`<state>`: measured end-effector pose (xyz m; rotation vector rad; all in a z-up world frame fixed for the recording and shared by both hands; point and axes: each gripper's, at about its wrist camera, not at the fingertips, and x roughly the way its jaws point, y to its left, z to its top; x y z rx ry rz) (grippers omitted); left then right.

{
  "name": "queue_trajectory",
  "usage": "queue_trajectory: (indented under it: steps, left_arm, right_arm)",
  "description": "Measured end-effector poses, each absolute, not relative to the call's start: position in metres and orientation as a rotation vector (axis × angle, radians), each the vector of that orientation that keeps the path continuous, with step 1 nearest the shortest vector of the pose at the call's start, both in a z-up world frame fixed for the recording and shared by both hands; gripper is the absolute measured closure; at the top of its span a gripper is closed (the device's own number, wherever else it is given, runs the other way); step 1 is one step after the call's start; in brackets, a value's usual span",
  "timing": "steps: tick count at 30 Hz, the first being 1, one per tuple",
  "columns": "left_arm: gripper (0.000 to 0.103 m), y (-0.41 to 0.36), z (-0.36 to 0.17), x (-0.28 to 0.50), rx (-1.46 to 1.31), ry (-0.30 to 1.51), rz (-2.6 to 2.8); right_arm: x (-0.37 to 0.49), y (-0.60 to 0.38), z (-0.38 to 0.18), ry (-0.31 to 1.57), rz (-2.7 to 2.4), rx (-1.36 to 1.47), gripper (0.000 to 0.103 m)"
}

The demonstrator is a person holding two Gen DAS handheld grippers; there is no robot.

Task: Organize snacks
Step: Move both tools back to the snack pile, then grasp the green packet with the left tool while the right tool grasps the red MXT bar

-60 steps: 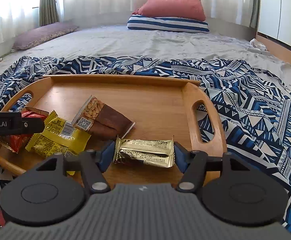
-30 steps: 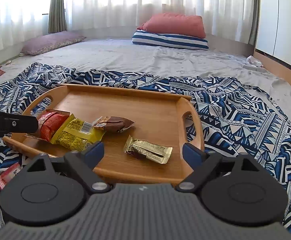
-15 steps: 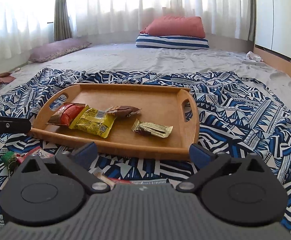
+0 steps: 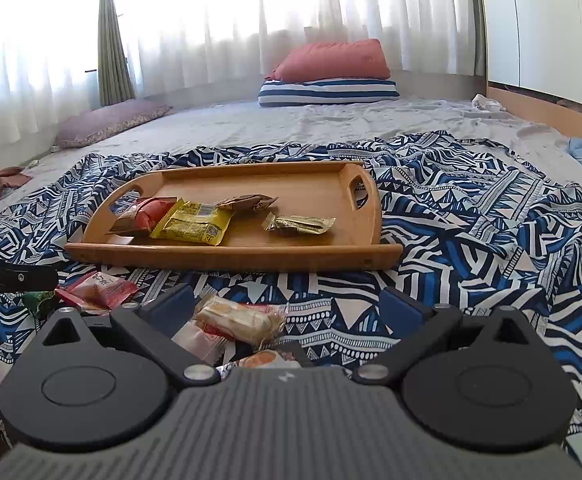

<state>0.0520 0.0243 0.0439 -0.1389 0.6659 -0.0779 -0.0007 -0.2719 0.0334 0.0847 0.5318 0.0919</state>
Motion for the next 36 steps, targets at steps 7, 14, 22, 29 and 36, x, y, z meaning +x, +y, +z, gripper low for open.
queue_trajectory:
  steps: [7, 14, 22, 29, 36]
  left_arm:
    - [0.001, 0.036, 0.032, 0.051, -0.128, 0.672, -0.036]
    - [0.001, 0.045, 0.025, 0.056, -0.139, 0.685, -0.007]
    - [0.001, 0.046, 0.017, 0.063, -0.153, 0.690, 0.011]
    - [0.003, 0.043, 0.014, 0.067, -0.158, 0.688, -0.002]
    - [0.017, 0.040, 0.012, 0.067, -0.134, 0.683, -0.001]
  right_arm:
    - [-0.017, -0.259, 0.019, 0.547, 0.125, 0.098, 0.000]
    - [-0.032, -0.246, 0.011, 0.542, 0.122, 0.109, 0.000]
    - [-0.040, -0.231, 0.004, 0.540, 0.099, 0.173, 0.000]
    - [-0.039, -0.217, 0.001, 0.528, 0.052, 0.238, 0.000]
    - [-0.029, -0.193, -0.002, 0.536, 0.036, 0.181, 0.000]
